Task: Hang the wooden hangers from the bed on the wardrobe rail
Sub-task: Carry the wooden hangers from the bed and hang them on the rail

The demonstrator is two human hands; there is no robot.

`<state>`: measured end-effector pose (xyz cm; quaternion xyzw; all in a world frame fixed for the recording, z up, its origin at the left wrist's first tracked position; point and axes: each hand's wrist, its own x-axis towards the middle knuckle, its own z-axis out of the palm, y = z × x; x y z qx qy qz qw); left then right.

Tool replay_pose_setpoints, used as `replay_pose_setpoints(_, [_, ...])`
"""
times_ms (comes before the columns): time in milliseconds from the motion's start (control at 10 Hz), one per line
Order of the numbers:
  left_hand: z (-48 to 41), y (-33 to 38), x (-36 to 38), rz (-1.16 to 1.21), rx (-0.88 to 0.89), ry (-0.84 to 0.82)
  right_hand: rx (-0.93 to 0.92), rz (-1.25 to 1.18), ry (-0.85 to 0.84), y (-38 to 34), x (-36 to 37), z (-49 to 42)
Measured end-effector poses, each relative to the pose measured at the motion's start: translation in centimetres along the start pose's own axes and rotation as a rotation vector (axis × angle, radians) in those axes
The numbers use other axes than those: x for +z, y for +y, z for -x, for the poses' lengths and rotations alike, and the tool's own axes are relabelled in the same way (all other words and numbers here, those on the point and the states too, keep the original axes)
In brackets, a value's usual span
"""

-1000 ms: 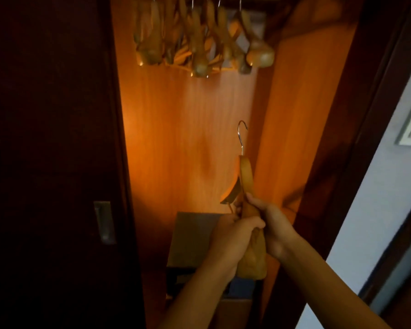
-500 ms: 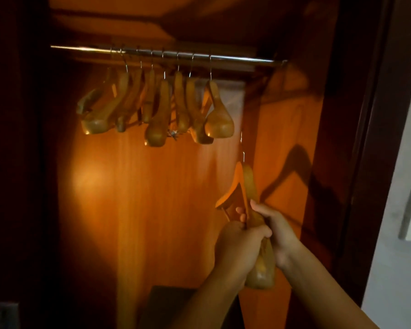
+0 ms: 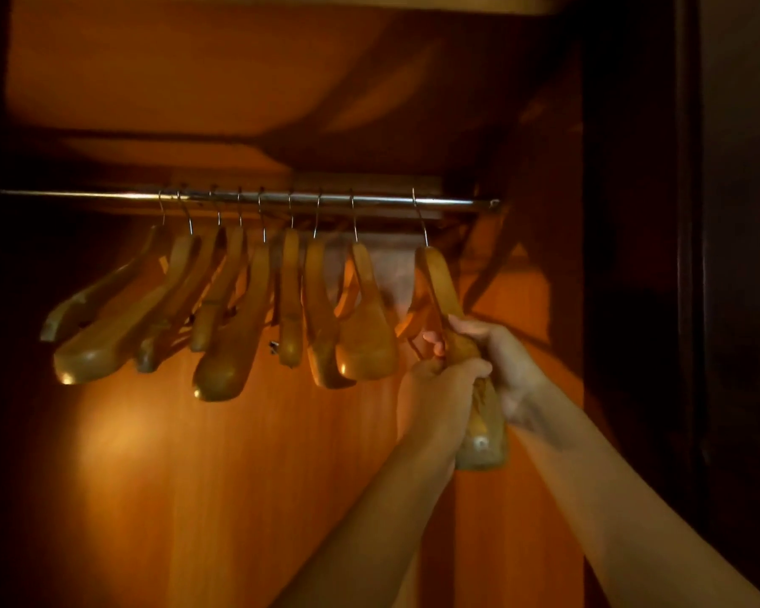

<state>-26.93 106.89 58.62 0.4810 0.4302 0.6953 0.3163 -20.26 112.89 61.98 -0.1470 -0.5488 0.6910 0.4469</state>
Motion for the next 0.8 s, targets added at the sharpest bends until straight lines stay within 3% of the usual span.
replay_pose_setpoints(100, [-1.7,1.6,1.4,0.094,-0.063,0.091,0.022,-0.009,-0.056,-1.5,0.0,-2.4])
replay_pose_setpoints(200, [-4.0,2.1,1.2,0.264,0.181,0.233,0.048,-0.028,-0.069,-2.1,-0.2,-4.5])
replay_pose_setpoints(300, [-4.8,3.2,1.0,0.013,0.219,0.113,0.055,-0.032,-0.1,-2.2,-0.1,-6.4])
replay_pose_setpoints(400, [-7.5,1.9,-0.6,-0.115,0.123,0.098,0.072,-0.042,-0.101,-2.1,0.0,-8.1])
replay_pose_setpoints(800, [-8.9,0.0,-2.8,-0.086,-0.055,0.076,0.101,-0.06,-0.257,0.8,-1.0,-10.7])
